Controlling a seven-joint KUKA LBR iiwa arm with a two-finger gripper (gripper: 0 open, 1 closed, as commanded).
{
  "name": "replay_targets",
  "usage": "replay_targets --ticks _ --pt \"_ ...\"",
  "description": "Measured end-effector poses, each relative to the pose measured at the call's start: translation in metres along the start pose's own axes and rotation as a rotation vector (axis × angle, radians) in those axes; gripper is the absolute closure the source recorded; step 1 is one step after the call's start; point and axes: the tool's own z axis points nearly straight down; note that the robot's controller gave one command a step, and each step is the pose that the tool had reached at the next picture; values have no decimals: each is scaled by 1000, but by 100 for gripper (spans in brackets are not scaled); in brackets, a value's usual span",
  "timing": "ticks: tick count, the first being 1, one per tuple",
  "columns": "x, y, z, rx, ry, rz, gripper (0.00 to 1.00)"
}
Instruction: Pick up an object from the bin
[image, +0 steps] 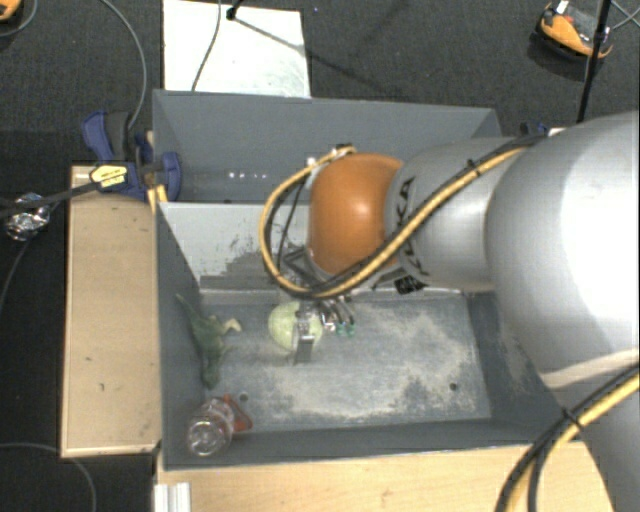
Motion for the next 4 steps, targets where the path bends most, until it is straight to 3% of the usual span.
replay_targets --ticks 1,2,3,4 --pt "-3 28 -18 0 -3 34 0" --pt "5 1 -17 -5 -4 53 0" --pt "17 -38 -40 2 0 68 0" --pt "14 -47 -48 -3 -10 104 0"
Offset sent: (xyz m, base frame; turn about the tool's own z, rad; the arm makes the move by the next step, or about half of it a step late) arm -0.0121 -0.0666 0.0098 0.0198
